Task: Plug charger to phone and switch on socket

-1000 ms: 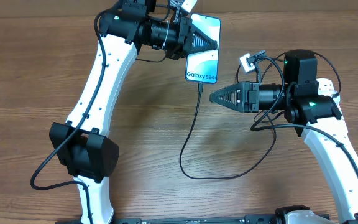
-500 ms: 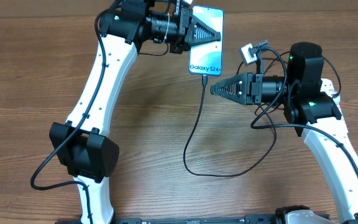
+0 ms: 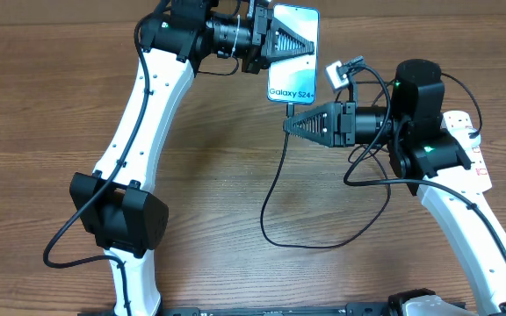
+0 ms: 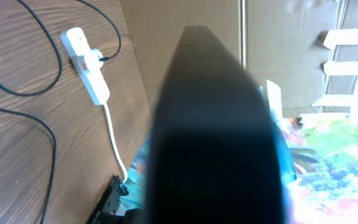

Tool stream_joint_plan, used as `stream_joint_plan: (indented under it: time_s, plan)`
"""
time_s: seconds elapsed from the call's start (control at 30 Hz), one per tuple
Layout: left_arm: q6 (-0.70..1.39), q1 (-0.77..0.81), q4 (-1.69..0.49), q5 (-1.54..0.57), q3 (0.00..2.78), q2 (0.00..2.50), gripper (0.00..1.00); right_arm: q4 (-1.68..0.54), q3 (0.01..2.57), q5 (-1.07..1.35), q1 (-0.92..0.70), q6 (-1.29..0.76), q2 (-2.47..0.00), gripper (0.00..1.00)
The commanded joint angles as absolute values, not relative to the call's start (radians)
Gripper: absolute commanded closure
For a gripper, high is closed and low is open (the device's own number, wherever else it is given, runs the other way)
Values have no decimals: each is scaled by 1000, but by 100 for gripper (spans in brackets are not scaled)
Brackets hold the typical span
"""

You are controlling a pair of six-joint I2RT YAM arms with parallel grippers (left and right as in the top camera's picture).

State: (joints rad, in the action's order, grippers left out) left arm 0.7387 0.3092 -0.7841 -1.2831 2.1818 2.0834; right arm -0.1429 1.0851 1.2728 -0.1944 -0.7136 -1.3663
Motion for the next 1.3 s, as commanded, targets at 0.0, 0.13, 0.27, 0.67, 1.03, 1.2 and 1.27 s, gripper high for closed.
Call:
stream_joint_plan:
  time_s: [0.0, 0.13, 0.27, 0.67, 1.03, 1.2, 1.27]
  plan:
    - [756, 315, -775, -1356, 2195, 2074, 96, -116, 1087, 1235, -194, -740, -1370, 76]
    - [756, 315, -771, -1367, 2195, 2074, 96, -77, 1087, 1203, -194, -767, -1370, 73]
    - [756, 315, -753, -1382, 2195, 2074, 96, -72, 1087, 1193, -194, -767, -1370, 74]
    - [752, 315, -743, -1380, 2195, 2074, 96, -72, 1087, 1190, -194, -767, -1370, 96]
    - [686, 332, -752, -1433, 2195, 2074, 96, -21, 1087, 1137, -194, -813, -1371, 96]
    - [675, 356, -756, -1439, 2195, 2074, 96, -4, 1087, 1137, -194, -815, -1375, 96]
    - [665, 360, -759, -1459, 2195, 2074, 96, -3, 1087, 1137, -194, -816, -1382, 96]
